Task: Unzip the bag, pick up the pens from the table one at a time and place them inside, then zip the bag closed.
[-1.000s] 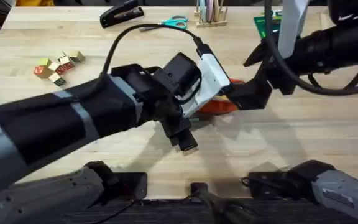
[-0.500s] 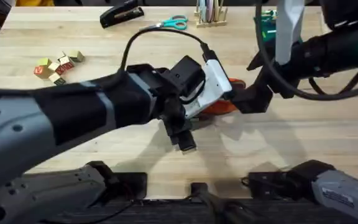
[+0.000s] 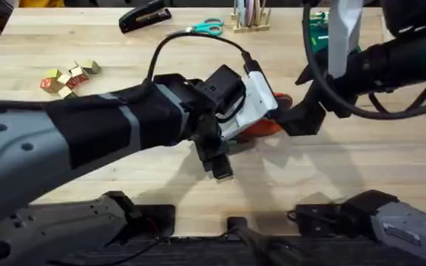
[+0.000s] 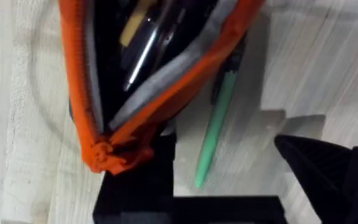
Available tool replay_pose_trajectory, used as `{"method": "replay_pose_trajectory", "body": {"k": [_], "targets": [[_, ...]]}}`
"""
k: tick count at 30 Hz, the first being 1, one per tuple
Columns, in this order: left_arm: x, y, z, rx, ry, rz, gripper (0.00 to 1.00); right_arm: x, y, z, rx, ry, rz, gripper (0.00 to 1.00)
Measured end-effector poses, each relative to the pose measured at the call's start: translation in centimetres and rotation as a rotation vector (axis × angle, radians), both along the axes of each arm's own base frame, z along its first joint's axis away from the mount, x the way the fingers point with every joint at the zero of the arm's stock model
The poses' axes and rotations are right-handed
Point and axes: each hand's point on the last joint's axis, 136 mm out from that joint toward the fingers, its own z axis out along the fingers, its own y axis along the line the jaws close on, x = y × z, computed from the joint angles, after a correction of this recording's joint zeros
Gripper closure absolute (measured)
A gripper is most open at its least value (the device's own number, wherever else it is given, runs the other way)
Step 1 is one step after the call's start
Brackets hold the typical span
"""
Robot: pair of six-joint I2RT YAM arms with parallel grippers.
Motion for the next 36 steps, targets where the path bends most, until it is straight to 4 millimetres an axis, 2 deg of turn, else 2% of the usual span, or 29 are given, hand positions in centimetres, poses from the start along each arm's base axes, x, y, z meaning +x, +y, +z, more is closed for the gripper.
{"method": "replay_pose_trajectory", "body": {"k": [9,19,31,33,35,36], "targets": [[0.0,0.0,0.0,0.004,-0.004,-0.011,0.008,-0.6,-1.4,-0.5,0.005,0.068,-0.056,0.003],[-0.1,-0.1,0.0,0.010,-0.007,-0.027,0.008,-3.6,-4.5,-2.1,-0.143,0.163,0.002,0.004],[-0.1,-0.1,0.0,0.008,-0.008,-0.031,0.005,-3.6,-4.9,-2.3,-0.180,0.149,0.031,0.004],[-0.1,-0.2,0.0,0.005,-0.007,-0.033,0.054,-3.6,-4.9,-2.3,-0.180,0.149,0.031,0.004],[0.0,-0.3,0.0,0.001,-0.012,-0.046,0.206,-3.6,-4.9,-2.3,-0.180,0.149,0.031,0.004],[-0.1,-0.6,0.0,-0.007,-0.013,-0.063,0.566,-3.6,-4.9,-2.3,-0.179,0.148,0.031,0.004]]}}
